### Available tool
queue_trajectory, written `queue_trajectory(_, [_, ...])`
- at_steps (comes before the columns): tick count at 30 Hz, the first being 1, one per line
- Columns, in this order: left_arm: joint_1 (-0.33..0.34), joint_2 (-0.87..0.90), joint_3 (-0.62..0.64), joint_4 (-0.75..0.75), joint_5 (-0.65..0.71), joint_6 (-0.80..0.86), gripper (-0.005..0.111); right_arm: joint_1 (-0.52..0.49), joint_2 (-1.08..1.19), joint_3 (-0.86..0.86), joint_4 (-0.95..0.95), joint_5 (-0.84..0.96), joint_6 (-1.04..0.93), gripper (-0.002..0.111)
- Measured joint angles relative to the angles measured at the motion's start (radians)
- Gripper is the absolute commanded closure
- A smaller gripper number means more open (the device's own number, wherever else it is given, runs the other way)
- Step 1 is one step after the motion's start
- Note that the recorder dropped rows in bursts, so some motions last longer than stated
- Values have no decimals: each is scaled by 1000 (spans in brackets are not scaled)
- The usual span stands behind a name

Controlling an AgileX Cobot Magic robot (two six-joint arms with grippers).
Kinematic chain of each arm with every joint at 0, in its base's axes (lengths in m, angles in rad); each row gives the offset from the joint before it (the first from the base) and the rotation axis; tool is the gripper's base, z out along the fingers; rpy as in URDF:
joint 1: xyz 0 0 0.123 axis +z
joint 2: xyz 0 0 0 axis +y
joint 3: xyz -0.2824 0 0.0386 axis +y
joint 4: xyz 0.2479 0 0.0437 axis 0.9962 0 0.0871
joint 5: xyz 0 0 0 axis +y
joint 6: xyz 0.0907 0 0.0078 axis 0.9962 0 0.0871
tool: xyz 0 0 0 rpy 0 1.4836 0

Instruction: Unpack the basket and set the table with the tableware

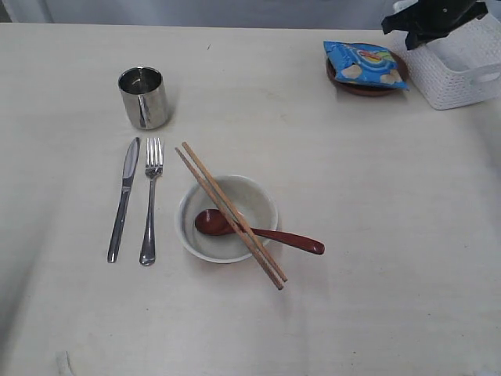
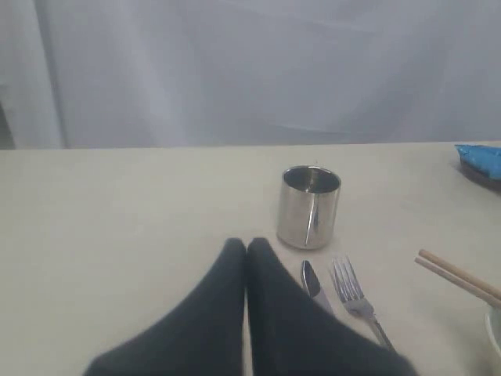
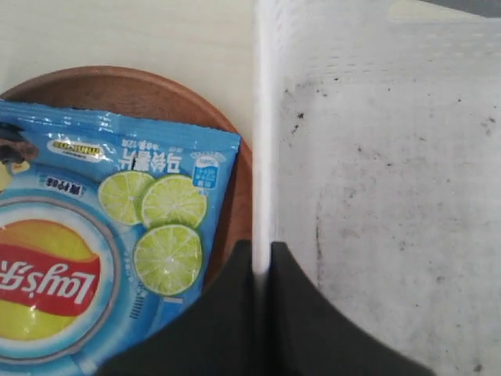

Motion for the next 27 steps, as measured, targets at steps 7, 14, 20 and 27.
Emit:
queue_trajectory(7, [0,0,0,0,0,0,107,7,2,-6,79,39,-9,109])
queue_trajectory(14, [0,0,0,0,0,0,107,55,2,-10,141,78,-13,109])
queue_trajectory(20, [0,0,0,0,0,0,107,149,2,-10,143,80,-10,109])
queue_trajectory(27, [0,0,0,0,0,0,107,268,0,-14,143,96,14,109])
